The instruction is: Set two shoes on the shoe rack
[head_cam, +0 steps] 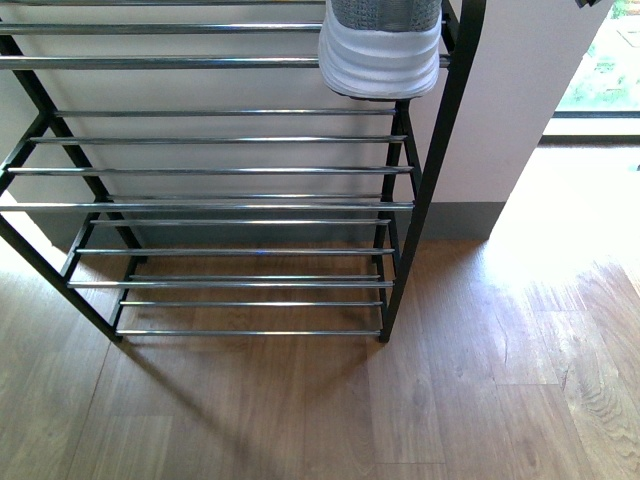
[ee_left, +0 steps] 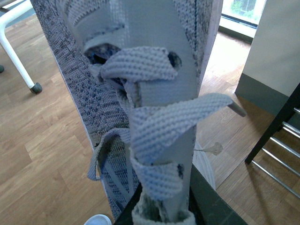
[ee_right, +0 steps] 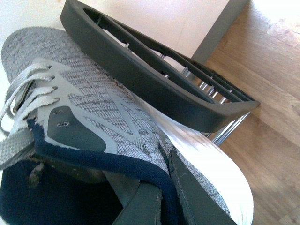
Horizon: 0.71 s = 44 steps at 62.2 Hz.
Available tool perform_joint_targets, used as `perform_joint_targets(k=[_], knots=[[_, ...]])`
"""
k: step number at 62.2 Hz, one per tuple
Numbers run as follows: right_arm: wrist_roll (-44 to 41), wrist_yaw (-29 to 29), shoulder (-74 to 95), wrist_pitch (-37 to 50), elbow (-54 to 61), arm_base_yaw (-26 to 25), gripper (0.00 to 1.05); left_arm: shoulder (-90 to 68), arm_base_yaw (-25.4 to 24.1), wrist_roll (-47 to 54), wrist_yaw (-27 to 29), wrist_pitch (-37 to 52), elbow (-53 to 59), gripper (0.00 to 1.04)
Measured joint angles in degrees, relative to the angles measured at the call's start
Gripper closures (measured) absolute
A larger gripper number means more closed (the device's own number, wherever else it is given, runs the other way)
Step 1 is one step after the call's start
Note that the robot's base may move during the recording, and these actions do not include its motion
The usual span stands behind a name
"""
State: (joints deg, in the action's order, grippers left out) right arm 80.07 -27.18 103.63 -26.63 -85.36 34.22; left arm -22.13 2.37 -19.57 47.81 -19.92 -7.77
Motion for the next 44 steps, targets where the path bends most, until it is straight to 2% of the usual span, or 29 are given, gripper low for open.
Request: perform_joint_targets(k=[11, 28, 44], knots=[[-2.8, -0.9, 0.0, 1.3, 0.9, 0.2, 1.03, 0.0, 0.0, 0.0, 0.0, 0.0, 0.0, 1.02], [-4.8, -1.3, -0.9, 4.9, 1.8, 0.2, 0.61, 0.0, 0.0, 0.0, 0.0, 0.0, 0.0, 1.02], [-6.0, 0.8, -1.2, 5.9, 2.2, 0.2, 0.23, 0.0, 0.0, 0.0, 0.0, 0.0, 0.0, 1.02]])
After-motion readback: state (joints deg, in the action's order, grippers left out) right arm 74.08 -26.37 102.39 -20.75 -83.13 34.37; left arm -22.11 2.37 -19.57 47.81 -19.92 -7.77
